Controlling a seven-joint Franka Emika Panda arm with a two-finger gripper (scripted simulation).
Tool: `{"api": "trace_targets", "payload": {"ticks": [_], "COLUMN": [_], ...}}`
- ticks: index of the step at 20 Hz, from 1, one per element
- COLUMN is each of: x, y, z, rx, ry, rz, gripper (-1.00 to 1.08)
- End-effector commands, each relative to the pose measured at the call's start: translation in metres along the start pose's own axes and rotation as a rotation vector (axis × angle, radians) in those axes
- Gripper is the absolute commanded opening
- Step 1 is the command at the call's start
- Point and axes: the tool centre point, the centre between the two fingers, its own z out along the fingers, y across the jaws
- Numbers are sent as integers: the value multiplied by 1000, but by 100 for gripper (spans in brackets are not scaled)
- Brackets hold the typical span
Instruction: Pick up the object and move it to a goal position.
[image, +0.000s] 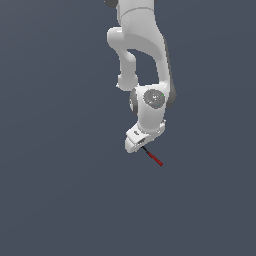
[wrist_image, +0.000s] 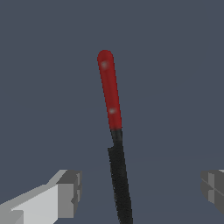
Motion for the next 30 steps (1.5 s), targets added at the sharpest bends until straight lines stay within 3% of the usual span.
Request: {"api": "trace_targets", "payload": {"ticks": [1,13,28,29,30], "x": [4,8,9,9,9], "y": [-7,-15,-16,-16,-16], "z": [4,12,60,60,60], "rx": [-1,-2,-2,-2,-2], "ry": [9,18,20,20,20], "rz": [-53,-114,-120,-120,-120], "gripper": [100,100,100,-100,-100]}}
